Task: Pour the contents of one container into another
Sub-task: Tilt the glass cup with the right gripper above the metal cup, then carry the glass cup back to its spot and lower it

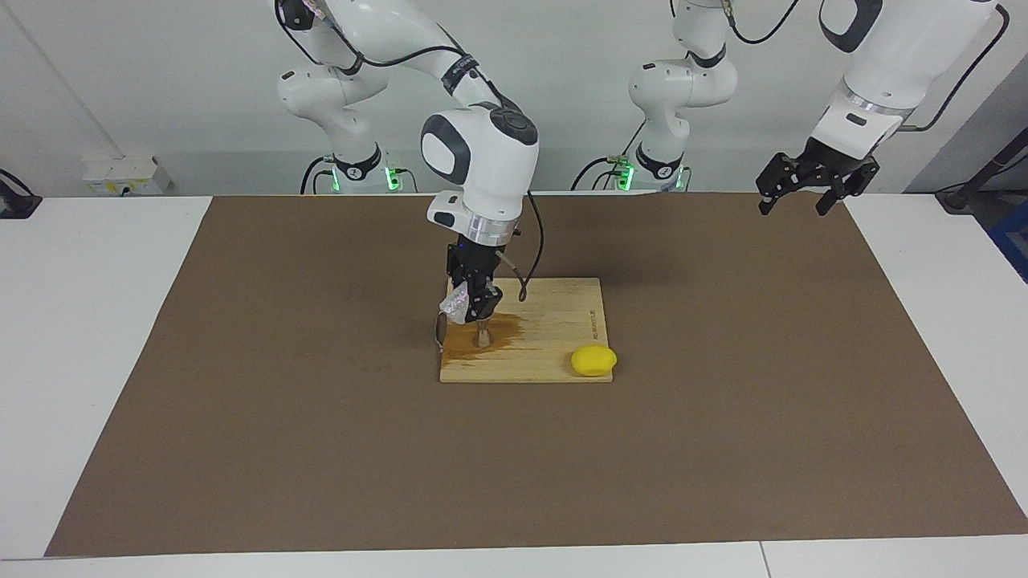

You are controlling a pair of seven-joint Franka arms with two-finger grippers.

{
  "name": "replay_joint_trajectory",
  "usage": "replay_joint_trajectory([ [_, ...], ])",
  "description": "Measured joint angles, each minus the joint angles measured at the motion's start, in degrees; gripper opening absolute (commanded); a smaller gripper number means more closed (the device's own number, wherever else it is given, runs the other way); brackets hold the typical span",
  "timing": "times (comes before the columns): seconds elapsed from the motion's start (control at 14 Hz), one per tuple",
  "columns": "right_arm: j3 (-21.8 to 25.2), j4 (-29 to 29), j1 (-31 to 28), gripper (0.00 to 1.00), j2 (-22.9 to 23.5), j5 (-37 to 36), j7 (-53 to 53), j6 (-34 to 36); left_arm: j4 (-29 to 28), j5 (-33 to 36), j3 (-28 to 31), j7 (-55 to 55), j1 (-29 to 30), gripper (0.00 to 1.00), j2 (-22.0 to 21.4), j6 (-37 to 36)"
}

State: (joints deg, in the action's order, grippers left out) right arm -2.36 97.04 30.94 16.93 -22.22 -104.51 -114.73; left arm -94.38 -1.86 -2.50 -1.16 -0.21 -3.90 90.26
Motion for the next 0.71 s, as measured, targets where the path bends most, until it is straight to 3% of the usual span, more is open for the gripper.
replay_joint_trajectory([
  [0.71,0.1,0.0,-6.8,0.0,0.3,18.9,2.2,-0.2,0.0,0.0,0.0,0.0,0.0,1.0,0.0,0.0],
])
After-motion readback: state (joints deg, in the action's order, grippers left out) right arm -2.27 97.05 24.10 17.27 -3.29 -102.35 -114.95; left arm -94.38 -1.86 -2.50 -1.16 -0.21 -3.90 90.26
